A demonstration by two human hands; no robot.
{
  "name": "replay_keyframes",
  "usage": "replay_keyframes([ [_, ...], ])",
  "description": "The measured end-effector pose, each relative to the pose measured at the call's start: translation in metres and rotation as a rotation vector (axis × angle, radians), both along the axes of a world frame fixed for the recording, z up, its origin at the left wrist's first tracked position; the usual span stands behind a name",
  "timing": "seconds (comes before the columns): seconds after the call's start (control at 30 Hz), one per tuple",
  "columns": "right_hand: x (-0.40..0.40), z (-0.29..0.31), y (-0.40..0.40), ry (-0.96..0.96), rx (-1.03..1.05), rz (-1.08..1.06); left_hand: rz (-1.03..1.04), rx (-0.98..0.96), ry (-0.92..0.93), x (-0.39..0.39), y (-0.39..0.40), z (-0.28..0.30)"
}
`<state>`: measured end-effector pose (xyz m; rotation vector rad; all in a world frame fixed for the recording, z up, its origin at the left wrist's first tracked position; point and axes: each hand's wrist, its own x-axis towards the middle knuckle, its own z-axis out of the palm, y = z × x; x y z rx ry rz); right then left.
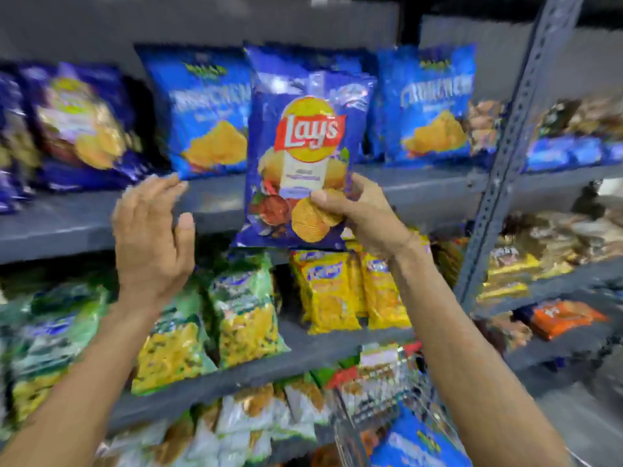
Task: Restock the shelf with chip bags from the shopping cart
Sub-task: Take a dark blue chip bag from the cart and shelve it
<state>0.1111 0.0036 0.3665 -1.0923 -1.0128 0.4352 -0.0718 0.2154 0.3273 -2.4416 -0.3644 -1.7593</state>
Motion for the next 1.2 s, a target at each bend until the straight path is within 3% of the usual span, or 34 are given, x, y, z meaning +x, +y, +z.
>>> replay_keyframes([
  [0.17, -0.04, 0.044, 0.087, -0.01, 0.029, 0.01, 0.281, -0.077, 0.02, -0.063, 0.052, 0.009],
  [0.3, -0.051, 0.067, 0.138, 0.079, 0.06, 0.018, 0.374, -0.168, 0.035, -0.092, 0.069, 0.002],
  [0.57, -0.06, 0.08, 0.224, -0.031, -0.1, 0.01, 0.4, -0.159, 0.162, -0.087, 0.091, -0.001],
  [0.83, -0.078, 0.069, 0.27, 0.04, -0.188, 0.172, 0.443, -0.098, 0.074, -0.079, 0.107, -0.024],
  [1.2, -0.071, 0.064, 0.286, 0.138, -0.261, 0.182, 0.456, 0.076, -0.061, -0.071, 0.125, -0.036],
])
